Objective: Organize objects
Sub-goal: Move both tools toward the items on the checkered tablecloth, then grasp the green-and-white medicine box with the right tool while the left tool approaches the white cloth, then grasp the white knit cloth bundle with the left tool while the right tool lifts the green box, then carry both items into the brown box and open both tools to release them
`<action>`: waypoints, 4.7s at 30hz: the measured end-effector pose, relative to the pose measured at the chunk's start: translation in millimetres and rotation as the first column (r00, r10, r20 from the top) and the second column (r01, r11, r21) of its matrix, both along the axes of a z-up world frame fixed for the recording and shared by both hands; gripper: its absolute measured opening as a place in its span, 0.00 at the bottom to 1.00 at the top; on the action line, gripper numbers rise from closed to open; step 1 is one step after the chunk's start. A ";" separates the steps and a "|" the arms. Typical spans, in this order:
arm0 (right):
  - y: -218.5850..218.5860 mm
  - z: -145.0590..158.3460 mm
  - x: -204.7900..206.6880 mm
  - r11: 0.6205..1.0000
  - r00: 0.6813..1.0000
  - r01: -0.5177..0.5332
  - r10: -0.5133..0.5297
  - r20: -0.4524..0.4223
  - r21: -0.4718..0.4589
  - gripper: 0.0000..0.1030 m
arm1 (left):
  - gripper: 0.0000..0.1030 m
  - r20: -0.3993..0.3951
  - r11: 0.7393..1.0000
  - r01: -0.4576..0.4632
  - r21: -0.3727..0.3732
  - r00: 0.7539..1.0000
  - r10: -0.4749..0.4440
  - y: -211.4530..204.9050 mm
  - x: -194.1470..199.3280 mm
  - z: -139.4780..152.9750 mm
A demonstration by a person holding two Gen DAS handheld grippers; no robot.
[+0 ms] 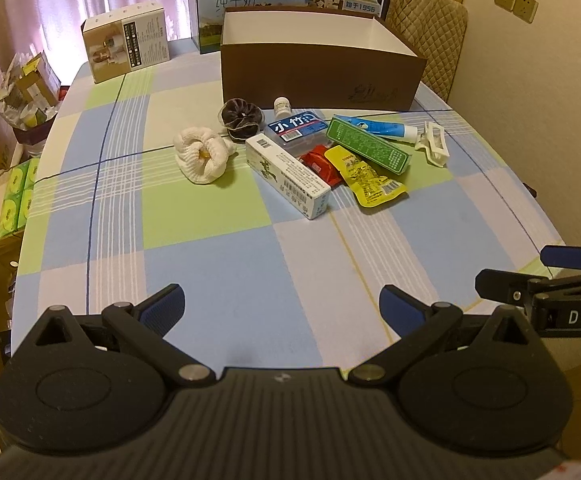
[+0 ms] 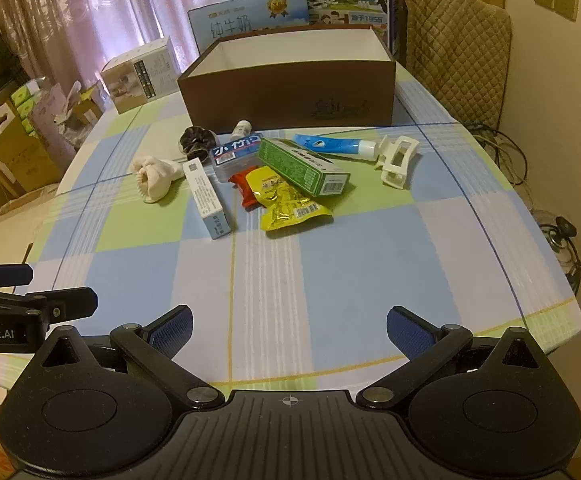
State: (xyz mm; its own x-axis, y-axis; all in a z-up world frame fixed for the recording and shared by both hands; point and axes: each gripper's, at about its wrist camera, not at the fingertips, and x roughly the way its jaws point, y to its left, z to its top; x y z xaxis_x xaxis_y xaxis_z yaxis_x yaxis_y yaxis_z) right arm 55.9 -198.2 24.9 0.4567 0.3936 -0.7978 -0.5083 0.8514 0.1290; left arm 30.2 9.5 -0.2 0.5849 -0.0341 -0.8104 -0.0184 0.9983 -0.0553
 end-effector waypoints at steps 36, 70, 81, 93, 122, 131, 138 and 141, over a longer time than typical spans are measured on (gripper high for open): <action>14.1 -17.1 109.3 0.974 0.981 -0.190 0.184 0.060 0.127 0.83 | 0.99 -0.043 0.991 -0.130 -0.027 0.991 0.129 19.9 68.9 -11.7; 81.3 -106.3 268.8 0.857 0.853 -0.487 0.508 -0.118 0.167 0.56 | 0.99 -0.101 0.926 -0.377 0.002 0.921 0.375 39.4 125.7 -42.9; 58.5 -80.2 266.8 0.899 0.911 -0.378 0.404 -0.083 0.220 0.51 | 0.96 -0.051 0.936 -0.352 0.020 0.934 0.353 42.9 146.0 -43.1; -0.5 -42.5 266.3 0.960 0.989 -0.131 0.144 -0.034 0.248 0.51 | 0.87 -0.029 0.968 -0.251 -0.017 0.968 0.251 80.6 215.0 -60.1; 8.6 4.8 285.7 0.961 0.996 -0.072 0.057 0.063 0.269 0.51 | 0.36 0.080 0.976 -0.187 -0.107 0.977 0.196 105.1 238.0 -10.4; 69.7 26.1 329.2 0.948 0.985 -0.144 0.111 0.130 0.282 0.51 | 0.37 0.199 0.990 -0.070 -0.122 0.975 0.094 63.0 305.0 32.6; 108.0 15.2 370.7 0.962 0.990 -0.103 0.074 0.124 0.251 0.51 | 0.37 0.189 0.992 -0.009 -0.126 0.981 0.033 26.0 370.4 27.5; 119.4 3.1 388.0 0.972 0.993 -0.074 0.051 0.107 0.222 0.51 | 0.37 0.156 0.991 -0.003 -0.135 0.987 0.024 14.9 394.4 17.7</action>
